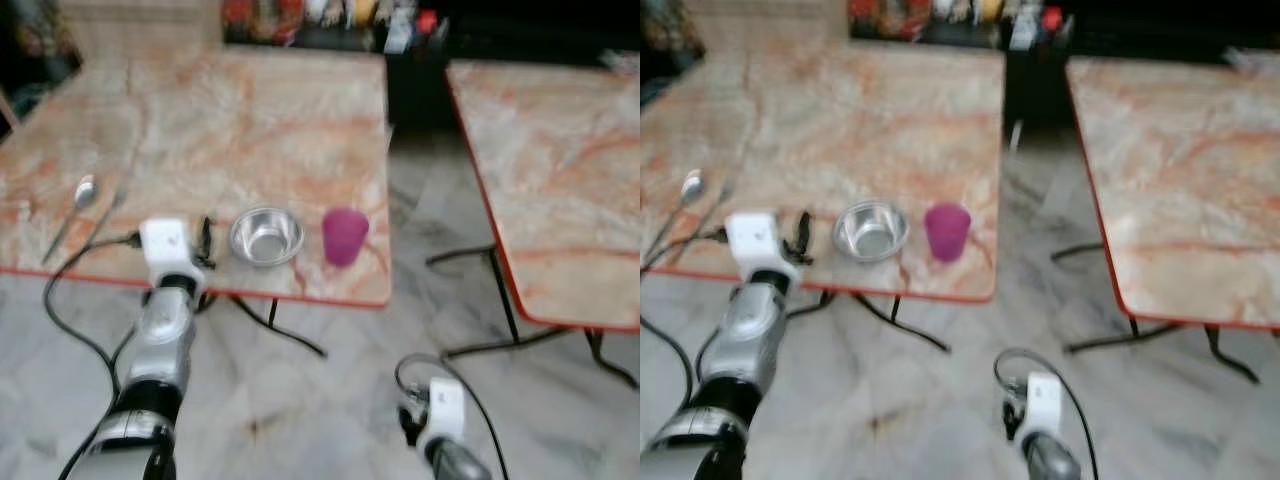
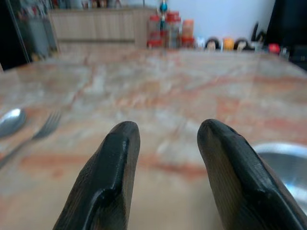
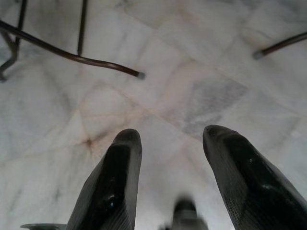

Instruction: Setting the table

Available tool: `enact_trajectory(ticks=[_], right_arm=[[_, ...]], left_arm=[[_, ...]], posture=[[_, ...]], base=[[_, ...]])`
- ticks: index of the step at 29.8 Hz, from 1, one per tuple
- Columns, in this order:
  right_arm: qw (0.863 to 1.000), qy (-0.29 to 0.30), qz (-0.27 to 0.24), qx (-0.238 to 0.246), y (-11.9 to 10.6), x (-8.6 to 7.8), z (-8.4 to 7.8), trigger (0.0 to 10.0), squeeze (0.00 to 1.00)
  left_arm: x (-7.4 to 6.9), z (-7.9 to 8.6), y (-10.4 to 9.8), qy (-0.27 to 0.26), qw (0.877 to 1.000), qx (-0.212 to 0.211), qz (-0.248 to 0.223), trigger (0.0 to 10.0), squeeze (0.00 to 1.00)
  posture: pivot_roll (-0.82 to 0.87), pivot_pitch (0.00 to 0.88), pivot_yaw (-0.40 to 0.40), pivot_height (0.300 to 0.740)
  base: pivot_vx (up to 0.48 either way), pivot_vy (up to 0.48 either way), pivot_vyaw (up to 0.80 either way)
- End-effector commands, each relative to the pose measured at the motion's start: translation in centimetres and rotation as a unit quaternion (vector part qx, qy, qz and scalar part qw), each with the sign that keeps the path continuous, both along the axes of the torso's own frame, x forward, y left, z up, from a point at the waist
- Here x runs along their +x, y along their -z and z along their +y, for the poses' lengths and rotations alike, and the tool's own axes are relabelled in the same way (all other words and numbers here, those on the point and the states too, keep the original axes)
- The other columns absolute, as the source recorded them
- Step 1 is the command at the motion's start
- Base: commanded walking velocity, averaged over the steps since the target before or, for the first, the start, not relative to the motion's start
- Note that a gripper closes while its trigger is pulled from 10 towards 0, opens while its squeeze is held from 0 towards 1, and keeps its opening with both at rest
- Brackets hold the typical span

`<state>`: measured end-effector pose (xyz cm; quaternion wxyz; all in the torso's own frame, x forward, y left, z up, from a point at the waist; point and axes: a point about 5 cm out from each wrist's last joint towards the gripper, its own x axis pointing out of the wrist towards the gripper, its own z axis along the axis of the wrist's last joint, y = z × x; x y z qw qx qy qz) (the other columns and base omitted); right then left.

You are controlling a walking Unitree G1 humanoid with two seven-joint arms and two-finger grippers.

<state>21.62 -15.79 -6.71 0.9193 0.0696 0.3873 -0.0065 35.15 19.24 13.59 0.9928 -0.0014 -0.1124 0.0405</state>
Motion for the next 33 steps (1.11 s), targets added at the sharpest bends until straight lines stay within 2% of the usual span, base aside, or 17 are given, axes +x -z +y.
enact_trajectory(ticks=[1,11,16,19,24,29,30,31,33], right_arm=[[1.000,0.019,0.022,-0.008,0.6,-1.2,-1.2,10.0,0.00],[1.000,0.018,0.023,-0.007,0.7,-1.2,-1.1,10.0,0.00],[1.000,0.019,0.024,-0.006,0.7,-1.2,-1.1,10.0,0.00],[0.999,0.019,0.025,-0.007,0.7,-1.3,-1.1,10.0,0.00],[0.999,0.020,0.028,-0.007,0.8,-1.5,-1.1,10.0,0.00],[0.999,0.019,0.029,-0.006,0.9,-1.6,-1.1,10.0,0.00],[0.999,0.020,0.030,-0.005,0.9,-1.6,-1.0,10.0,0.00],[0.999,0.020,0.031,-0.004,0.9,-1.7,-0.9,10.0,0.00],[0.999,0.020,0.032,-0.002,1.0,-1.8,-0.7,10.0,0.00]], left_arm=[[0.2,-1.3,-0.3,0.020,1.000,-0.003,-0.008,10.0,0.00],[0.3,-1.1,-0.5,0.022,1.000,-0.004,-0.006,10.0,0.00],[0.5,-0.8,-0.3,0.038,0.999,-0.015,0.018,10.0,0.00],[0.7,-0.1,-0.7,0.044,0.998,-0.010,0.031,10.0,0.00],[1.1,2.4,-2.2,0.021,0.999,-0.031,0.038,10.0,0.00],[1.1,3.1,-2.6,0.021,0.997,-0.049,0.049,10.0,0.00],[1.0,3.4,-2.9,0.034,0.997,-0.050,0.050,10.0,1.00],[0.9,3.7,-3.2,0.043,0.997,-0.050,0.051,10.0,1.00],[0.5,3.9,-2.9,0.082,0.992,-0.042,0.089,10.0,1.00]], posture=[[0.08,0.104,-0.020,0.740],[0.08,0.108,-0.018,0.740],[0.08,0.110,-0.017,0.740],[0.08,0.115,-0.015,0.740],[0.08,0.121,-0.011,0.740],[0.08,0.125,-0.008,0.740],[0.09,0.131,0.000,0.740],[0.09,0.132,0.001,0.740],[0.09,0.137,0.010,0.740]], base=[[0.394,0.000,0.00],[0.389,0.000,0.00],[0.123,0.000,0.00],[0.000,0.000,0.00],[0.000,0.000,0.00],[0.000,0.000,0.00],[0.000,0.000,0.00],[0.000,0.000,0.00],[0.000,0.000,0.00]])
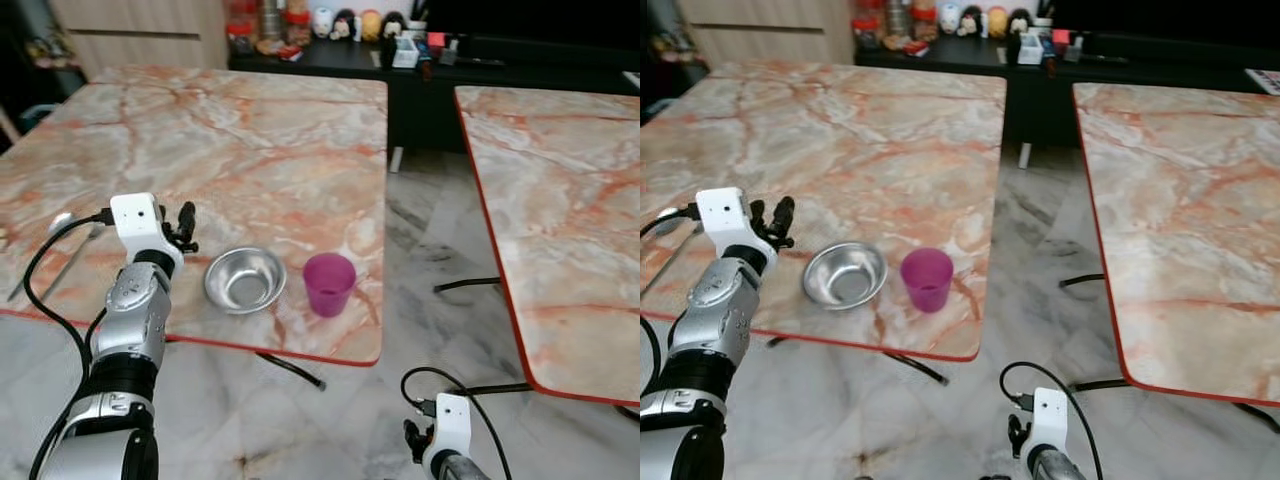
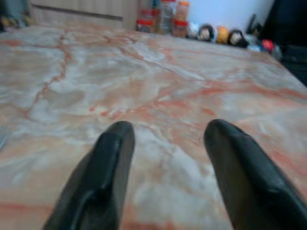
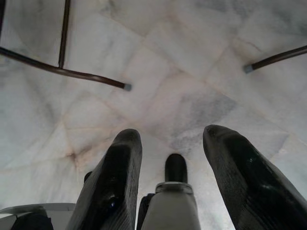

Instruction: Setting the table

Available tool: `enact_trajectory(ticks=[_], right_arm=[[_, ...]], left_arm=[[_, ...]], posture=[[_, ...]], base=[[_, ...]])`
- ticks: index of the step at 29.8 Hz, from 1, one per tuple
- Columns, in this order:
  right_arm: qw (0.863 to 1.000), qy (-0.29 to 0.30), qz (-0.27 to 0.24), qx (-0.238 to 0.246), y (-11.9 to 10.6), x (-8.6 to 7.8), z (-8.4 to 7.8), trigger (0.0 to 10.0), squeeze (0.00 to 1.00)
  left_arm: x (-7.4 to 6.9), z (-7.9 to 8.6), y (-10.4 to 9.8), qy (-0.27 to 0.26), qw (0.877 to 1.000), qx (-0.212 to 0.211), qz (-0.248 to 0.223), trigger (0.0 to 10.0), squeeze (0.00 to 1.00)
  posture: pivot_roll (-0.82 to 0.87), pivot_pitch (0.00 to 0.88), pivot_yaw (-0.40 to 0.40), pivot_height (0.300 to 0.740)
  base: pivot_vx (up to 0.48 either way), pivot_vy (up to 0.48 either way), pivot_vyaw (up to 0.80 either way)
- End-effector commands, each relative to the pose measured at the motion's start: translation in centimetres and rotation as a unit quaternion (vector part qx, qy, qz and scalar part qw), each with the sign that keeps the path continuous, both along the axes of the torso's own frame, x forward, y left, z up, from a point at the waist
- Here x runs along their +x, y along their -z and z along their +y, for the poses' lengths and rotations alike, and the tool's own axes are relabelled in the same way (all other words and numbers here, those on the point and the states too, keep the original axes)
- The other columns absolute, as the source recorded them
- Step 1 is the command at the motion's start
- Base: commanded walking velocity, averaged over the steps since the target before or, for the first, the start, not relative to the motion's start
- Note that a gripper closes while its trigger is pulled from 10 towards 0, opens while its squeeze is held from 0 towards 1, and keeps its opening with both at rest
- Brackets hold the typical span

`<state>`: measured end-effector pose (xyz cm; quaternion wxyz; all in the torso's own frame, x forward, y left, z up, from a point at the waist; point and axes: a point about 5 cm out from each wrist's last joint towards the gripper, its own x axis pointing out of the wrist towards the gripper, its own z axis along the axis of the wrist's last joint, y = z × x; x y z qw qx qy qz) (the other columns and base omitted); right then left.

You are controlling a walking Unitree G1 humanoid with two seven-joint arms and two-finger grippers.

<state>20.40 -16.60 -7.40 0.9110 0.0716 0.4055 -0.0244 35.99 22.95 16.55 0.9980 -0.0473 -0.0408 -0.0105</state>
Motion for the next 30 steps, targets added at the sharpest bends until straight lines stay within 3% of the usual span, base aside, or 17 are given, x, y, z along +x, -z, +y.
enact_trajectory(ticks=[1,16,17,18,30], right_arm=[[1.000,0.004,0.011,0.003,0.4,-0.7,0.2,10.0,0.00],[1.000,0.005,0.016,0.008,0.6,-1.1,0.6,10.0,0.00],[1.000,0.006,0.016,0.008,0.6,-1.1,0.6,10.0,0.00],[1.000,0.006,0.015,0.008,0.6,-1.1,0.6,10.0,0.00],[1.000,0.006,0.014,0.008,0.6,-1.0,0.5,10.0,0.00]], left_arm=[[-0.5,0.1,0.3,0.043,0.999,-0.002,0.029,10.0,1.00],[-1.9,-0.1,1.5,0.115,0.987,0.026,0.110,10.0,1.00],[-2.0,-0.2,1.5,0.119,0.986,0.031,0.112,10.0,0.78],[-2.0,-0.3,1.6,0.122,0.985,0.036,0.116,10.0,0.00],[-1.7,-1.4,2.4,0.136,0.979,0.043,0.148,10.0,0.00]], posture=[[0.09,0.138,0.011,0.740],[0.10,0.154,0.029,0.740],[0.10,0.156,0.029,0.740],[0.10,0.159,0.031,0.740],[0.09,0.155,0.027,0.740]], base=[[0.000,0.000,0.00],[0.000,0.000,0.00],[0.000,0.000,0.00],[0.000,0.000,0.00],[0.000,0.000,0.00]])
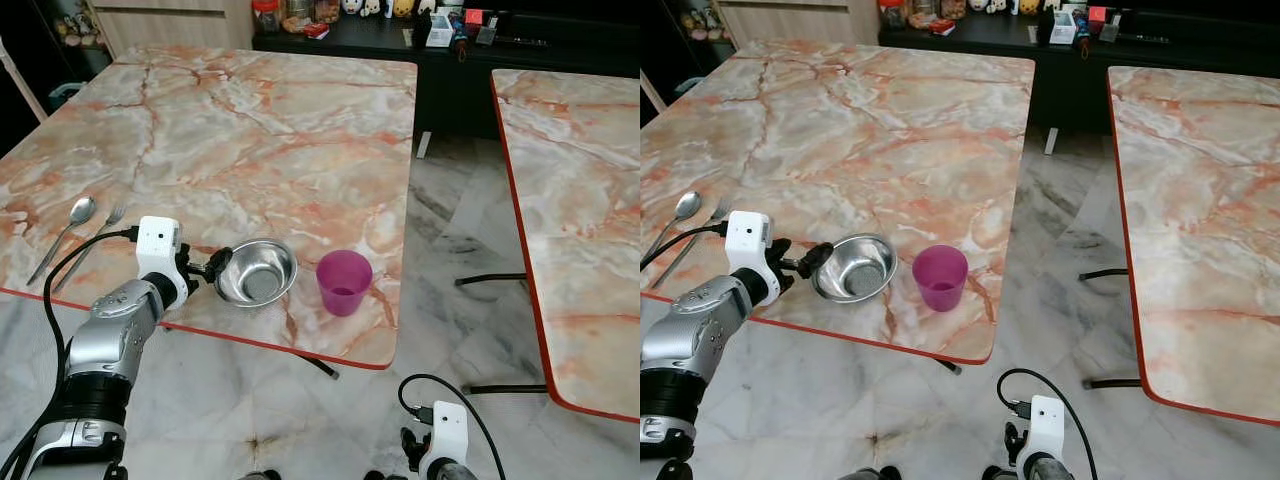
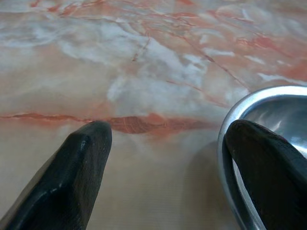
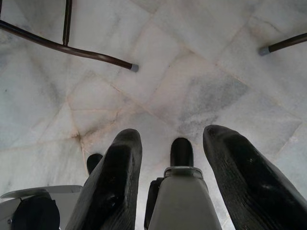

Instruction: Setting the table

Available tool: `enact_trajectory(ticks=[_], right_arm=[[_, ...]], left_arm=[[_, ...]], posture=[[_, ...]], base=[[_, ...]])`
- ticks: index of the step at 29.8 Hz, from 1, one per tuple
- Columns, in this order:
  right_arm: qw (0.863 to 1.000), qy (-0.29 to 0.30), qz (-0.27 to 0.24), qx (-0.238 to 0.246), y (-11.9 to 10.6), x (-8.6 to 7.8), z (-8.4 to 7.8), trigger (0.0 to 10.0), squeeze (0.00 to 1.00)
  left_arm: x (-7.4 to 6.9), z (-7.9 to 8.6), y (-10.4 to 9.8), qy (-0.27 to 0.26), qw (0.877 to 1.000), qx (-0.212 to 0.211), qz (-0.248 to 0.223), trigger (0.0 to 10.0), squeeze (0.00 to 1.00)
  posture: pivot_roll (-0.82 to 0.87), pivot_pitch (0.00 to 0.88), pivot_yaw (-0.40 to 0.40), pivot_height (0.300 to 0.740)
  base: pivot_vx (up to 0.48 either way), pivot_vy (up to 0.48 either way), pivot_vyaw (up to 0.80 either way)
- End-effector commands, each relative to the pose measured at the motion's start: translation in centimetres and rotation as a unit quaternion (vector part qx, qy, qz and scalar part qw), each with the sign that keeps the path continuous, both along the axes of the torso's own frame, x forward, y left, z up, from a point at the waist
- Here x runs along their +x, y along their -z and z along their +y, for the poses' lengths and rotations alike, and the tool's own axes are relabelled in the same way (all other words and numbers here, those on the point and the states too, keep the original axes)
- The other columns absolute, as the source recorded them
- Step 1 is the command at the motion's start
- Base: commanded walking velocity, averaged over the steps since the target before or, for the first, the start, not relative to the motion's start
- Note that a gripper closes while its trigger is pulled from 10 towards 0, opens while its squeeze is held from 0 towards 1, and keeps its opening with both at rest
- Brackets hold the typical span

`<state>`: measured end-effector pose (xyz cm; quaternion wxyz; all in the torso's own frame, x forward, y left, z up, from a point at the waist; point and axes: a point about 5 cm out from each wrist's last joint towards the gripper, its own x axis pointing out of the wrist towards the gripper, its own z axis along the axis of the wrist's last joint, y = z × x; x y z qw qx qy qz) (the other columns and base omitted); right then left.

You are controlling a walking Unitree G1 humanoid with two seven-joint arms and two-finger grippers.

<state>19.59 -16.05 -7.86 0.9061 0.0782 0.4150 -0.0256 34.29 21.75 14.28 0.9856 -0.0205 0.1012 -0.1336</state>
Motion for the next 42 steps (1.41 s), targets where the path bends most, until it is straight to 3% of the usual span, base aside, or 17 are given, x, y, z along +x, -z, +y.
enact_trajectory(ticks=[1,6,11,18,31,33,42], right_arm=[[1.000,0.003,0.003,0.002,0.1,-0.2,-0.1,10.0,0.00],[1.000,0.003,0.001,0.001,0.0,-0.1,-0.2,10.0,0.00],[1.000,0.003,0.000,0.001,0.0,0.0,-0.2,10.0,0.00],[1.000,0.002,-0.001,0.002,-0.1,0.1,0.0,10.0,0.00],[1.000,0.001,0.001,0.004,0.0,0.0,0.1,10.0,0.00],[1.000,0.002,0.001,0.004,0.0,0.0,0.1,10.0,0.00],[1.000,0.003,0.000,0.006,0.0,0.1,0.3,10.0,0.00]], left_arm=[[0.1,-0.2,0.1,0.008,1.000,0.011,0.012,10.0,0.00],[-0.1,-0.7,0.5,0.026,0.999,0.018,0.021,10.0,0.00],[0.0,-0.5,-0.8,0.029,0.999,-0.014,-0.002,10.0,0.00],[-0.3,0.0,-2.1,0.043,0.998,-0.025,-0.025,10.0,0.00],[-1.3,-0.1,-0.9,0.081,0.996,0.007,0.019,10.0,0.00],[-1.7,-1.0,-0.5,0.112,0.993,0.002,0.023,10.0,0.00],[-2.0,-2.1,-0.1,0.140,0.990,0.003,0.033,10.0,0.00]], posture=[[0.09,0.155,0.027,0.740],[0.09,0.154,0.026,0.740],[0.09,0.151,0.025,0.740],[0.10,0.151,0.028,0.740],[0.10,0.152,0.031,0.740],[0.10,0.151,0.031,0.740],[0.10,0.153,0.035,0.740]], base=[[0.000,0.000,0.00],[0.000,0.000,0.00],[0.000,0.000,0.00],[0.000,0.000,0.00],[0.000,0.000,0.00],[0.000,0.000,0.00],[0.000,0.000,0.00]])
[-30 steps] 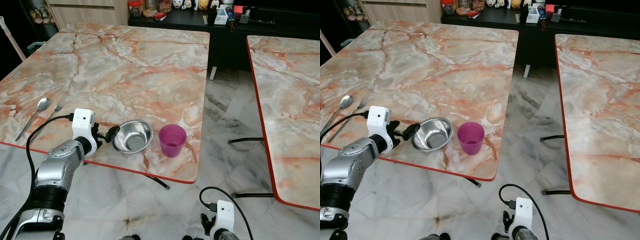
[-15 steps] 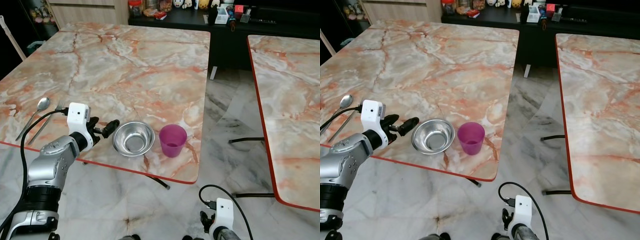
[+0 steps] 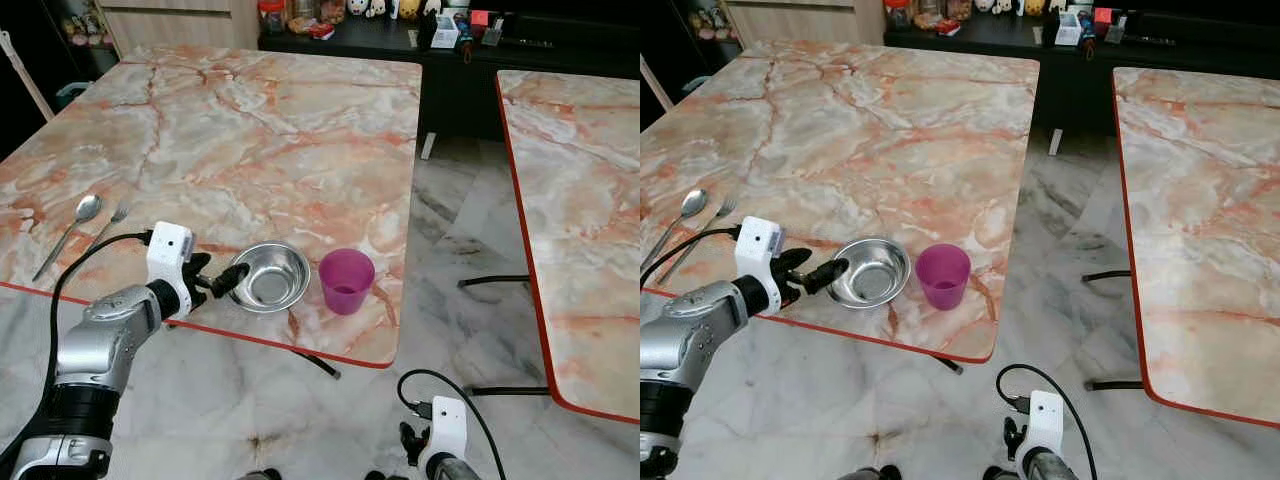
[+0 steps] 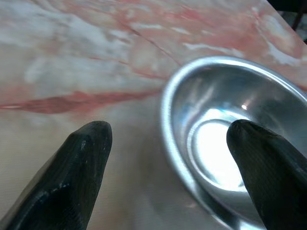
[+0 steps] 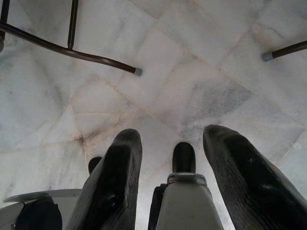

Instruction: Setting the table

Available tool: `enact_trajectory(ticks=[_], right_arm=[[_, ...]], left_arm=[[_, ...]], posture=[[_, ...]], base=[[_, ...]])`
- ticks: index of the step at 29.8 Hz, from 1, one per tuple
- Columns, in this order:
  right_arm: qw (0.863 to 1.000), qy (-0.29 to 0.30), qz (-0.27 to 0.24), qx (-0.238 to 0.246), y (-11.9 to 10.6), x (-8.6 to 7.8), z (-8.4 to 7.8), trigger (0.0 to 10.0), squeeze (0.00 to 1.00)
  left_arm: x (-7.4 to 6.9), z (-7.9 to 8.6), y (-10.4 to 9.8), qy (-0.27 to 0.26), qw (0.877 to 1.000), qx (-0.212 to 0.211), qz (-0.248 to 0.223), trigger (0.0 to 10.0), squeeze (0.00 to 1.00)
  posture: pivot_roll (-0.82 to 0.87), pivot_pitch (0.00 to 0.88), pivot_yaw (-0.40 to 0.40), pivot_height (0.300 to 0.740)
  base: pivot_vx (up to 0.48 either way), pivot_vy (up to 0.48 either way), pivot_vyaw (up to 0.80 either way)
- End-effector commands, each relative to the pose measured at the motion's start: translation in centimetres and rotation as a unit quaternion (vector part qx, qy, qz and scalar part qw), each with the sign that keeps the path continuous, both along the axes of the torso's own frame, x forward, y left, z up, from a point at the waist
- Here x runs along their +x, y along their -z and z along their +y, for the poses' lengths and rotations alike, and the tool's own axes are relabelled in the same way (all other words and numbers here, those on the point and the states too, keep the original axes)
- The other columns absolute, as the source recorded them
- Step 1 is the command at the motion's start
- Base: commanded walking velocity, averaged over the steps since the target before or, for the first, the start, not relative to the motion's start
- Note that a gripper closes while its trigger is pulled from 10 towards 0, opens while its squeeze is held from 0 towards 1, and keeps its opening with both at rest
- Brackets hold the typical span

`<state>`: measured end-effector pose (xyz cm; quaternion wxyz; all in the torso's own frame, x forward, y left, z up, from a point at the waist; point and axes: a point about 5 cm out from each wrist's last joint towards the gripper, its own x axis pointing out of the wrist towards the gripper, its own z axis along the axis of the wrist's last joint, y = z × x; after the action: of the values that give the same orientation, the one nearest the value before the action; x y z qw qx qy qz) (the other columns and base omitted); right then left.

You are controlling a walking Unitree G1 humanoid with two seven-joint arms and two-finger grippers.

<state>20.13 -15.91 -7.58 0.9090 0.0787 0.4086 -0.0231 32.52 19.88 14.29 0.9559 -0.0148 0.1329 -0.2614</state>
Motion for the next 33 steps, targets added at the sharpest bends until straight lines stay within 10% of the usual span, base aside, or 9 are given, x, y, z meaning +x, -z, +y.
enact_trajectory(ticks=[1,16,18,19,20,33], right_arm=[[1.000,0.004,0.008,0.005,0.3,-0.5,0.1,10.0,0.00],[1.000,0.006,0.009,0.006,0.3,-0.5,0.2,10.0,0.00],[1.000,0.005,0.009,0.005,0.3,-0.5,0.2,10.0,0.00],[1.000,0.005,0.009,0.006,0.3,-0.5,0.2,10.0,0.00],[1.000,0.005,0.009,0.006,0.3,-0.5,0.1,10.0,0.00],[1.000,0.002,0.006,0.004,0.1,-0.2,0.1,10.0,0.00]], left_arm=[[-0.3,-0.3,-0.1,0.012,1.000,0.007,0.002,10.0,0.00],[-0.2,-1.4,0.6,0.021,0.999,0.016,0.018,10.0,0.00],[-0.1,-1.4,0.6,0.020,0.999,0.016,0.019,6.7,0.00],[-0.1,-1.4,0.6,0.018,1.000,0.016,0.020,0.9,0.00],[-0.1,-1.3,0.6,0.015,1.000,0.016,0.020,0.0,0.00],[0.1,-1.1,0.4,0.004,1.000,0.014,0.014,0.0,0.00]], posture=[[0.10,0.154,0.035,0.740],[0.10,0.151,0.038,0.740],[0.10,0.150,0.037,0.740],[0.10,0.150,0.036,0.740],[0.10,0.149,0.035,0.740],[0.10,0.144,0.028,0.740]], base=[[0.000,0.000,0.00],[0.000,0.000,0.00],[0.000,0.000,0.00],[0.000,0.000,0.00],[0.000,0.000,0.00],[0.000,0.000,0.00]])
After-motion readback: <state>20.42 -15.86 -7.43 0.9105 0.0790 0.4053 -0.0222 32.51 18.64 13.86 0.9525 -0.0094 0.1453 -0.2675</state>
